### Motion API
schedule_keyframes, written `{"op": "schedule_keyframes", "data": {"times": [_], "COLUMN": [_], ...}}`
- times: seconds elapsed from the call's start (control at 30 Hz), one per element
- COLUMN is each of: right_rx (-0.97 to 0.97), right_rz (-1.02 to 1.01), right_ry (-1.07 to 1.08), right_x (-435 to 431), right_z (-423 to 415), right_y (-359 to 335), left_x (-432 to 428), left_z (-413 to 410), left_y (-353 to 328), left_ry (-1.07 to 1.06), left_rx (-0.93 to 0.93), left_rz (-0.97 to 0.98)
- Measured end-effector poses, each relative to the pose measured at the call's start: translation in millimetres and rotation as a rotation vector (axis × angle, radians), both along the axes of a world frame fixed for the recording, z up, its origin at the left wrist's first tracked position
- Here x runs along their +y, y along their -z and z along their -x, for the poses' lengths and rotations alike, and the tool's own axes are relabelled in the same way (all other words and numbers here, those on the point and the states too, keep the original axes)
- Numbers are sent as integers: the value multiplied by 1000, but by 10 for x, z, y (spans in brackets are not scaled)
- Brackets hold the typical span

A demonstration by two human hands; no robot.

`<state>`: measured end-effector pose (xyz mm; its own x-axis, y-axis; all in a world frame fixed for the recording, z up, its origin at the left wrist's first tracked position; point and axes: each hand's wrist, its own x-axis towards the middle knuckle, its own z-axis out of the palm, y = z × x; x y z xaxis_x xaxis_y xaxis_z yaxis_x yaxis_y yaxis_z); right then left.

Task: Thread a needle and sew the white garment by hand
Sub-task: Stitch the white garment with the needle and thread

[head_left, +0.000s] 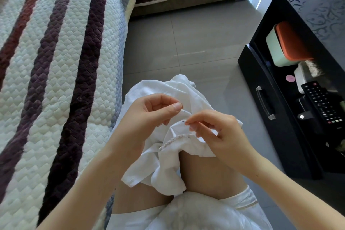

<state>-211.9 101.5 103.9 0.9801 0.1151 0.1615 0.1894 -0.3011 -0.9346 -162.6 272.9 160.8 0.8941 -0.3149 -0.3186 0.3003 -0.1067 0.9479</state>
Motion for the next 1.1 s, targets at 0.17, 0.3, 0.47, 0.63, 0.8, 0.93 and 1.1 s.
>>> {"op": "schedule_keyframes", "data": {"times": [0.17, 0.3, 0.47, 0.63, 0.8, 0.93, 1.1], "right_rx": [77, 135, 353, 441, 345, 429, 501], "right_rz": [-332, -413, -581, -581, -406, -710, -998], "right_ry": [11, 22, 35, 24, 118, 86, 137], "right_x": [24, -3, -90, -176, -266, -395, -464], "right_z": [30, 29, -9, -42, -64, -181, -360], "right_y": [-97, -166, -264, -312, -335, -429, -537], "left_x": [21, 23, 38, 42, 37, 29, 29], "left_z": [-2, 90, 232, 310, 373, 395, 411], "left_y": [122, 195, 222, 234, 253, 240, 208], "left_ry": [-10, 42, 215, 245, 201, 161, 157], "left_rx": [121, 139, 66, 65, 40, 41, 52], "left_rz": [-54, -146, -227, -212, -186, -173, -190]}}
